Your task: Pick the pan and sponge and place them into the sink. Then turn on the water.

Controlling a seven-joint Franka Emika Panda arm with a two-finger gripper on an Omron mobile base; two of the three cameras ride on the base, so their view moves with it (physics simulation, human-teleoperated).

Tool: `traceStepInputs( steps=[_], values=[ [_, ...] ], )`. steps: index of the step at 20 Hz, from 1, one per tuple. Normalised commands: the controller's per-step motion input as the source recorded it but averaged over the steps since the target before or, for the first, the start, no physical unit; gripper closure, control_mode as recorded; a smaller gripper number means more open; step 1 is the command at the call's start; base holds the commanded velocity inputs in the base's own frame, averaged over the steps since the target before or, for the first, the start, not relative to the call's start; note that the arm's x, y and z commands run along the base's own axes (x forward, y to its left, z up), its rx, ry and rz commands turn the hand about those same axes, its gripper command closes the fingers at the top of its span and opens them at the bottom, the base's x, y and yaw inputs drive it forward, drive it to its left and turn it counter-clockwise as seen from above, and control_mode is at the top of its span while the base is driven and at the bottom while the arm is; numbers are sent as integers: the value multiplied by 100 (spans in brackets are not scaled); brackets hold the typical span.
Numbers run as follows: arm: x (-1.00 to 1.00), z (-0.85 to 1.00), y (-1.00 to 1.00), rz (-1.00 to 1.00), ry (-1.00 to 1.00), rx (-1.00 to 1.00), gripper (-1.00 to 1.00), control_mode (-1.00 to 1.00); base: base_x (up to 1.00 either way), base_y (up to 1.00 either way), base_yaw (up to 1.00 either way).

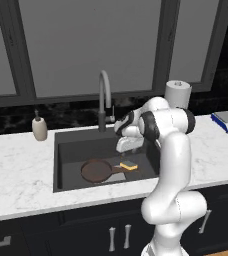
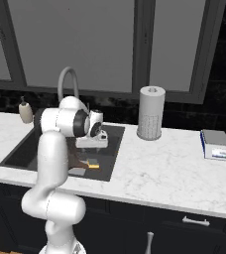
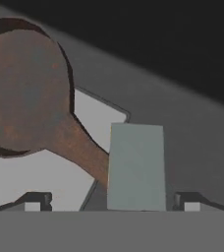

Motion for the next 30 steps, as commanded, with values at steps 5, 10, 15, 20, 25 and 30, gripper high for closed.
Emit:
traceStepInputs(
  steps=[5,10,15,20,25,30],
  values=[
    [-31,100,0,-2,-23,18,-100,-100,0,0,0],
    [-16,100,0,-7,-24,18,-100,-100,0,0,0],
    [-2,48,-2,-16,-6,5,-100,-100,0,0,0],
    [0,0,-1,0,0,4,-100,-100,0,0,0],
    [0,11,0,-14,0,26,-100,-100,0,0,0],
    [17,18,0,-33,0,30,-100,-100,0,0,0]
  ],
)
